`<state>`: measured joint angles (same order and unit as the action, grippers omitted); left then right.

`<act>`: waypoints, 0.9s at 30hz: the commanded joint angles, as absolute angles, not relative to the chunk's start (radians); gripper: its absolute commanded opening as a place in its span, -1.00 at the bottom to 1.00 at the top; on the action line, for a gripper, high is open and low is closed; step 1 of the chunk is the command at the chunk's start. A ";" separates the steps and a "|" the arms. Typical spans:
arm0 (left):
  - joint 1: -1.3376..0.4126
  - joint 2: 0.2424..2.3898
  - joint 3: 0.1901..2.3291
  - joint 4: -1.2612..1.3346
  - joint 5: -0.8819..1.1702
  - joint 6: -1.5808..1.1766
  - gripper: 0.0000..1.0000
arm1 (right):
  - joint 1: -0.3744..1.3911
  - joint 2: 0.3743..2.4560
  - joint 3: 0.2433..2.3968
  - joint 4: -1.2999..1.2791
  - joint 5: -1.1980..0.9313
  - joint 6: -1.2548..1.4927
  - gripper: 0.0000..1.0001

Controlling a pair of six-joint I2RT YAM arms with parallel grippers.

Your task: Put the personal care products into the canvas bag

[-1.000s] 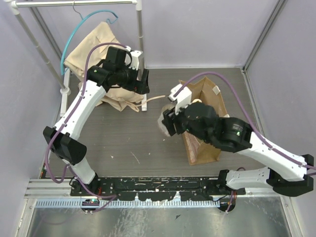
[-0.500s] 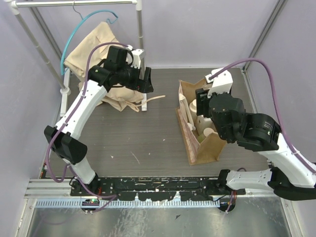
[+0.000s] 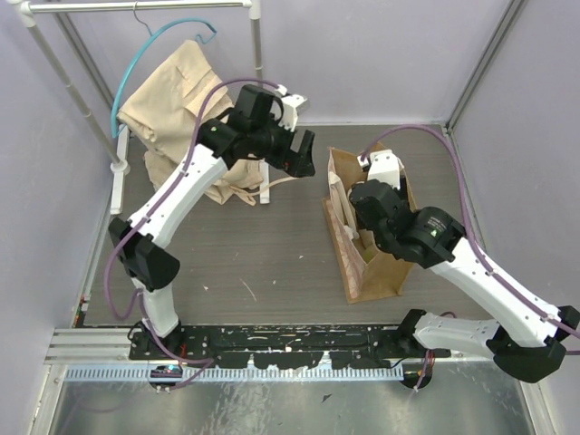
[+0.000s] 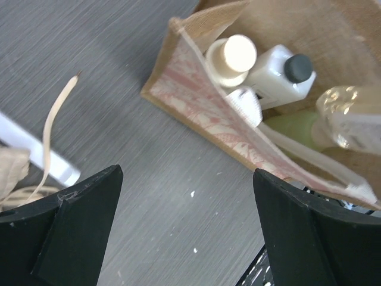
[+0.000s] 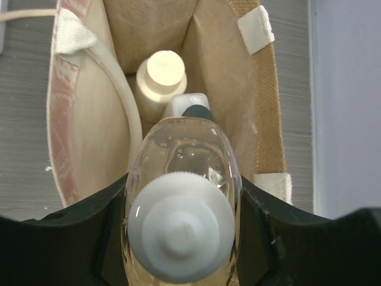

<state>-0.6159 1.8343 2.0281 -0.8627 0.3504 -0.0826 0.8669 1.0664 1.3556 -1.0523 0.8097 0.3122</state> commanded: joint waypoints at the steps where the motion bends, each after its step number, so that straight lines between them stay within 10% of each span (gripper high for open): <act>1: -0.661 1.914 2.151 -0.829 0.381 -0.107 0.96 | 0.858 0.988 1.362 -0.971 0.804 0.376 -0.99; 27: -0.763 2.186 2.297 -0.832 0.226 -0.117 0.96 | 0.857 0.951 1.364 -1.363 0.883 0.646 -0.99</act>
<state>-0.7597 2.1712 2.2688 -0.8425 0.2501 -0.1352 0.8616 0.9497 1.3262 -1.2407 0.8059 0.6010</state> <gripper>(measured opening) 0.978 0.599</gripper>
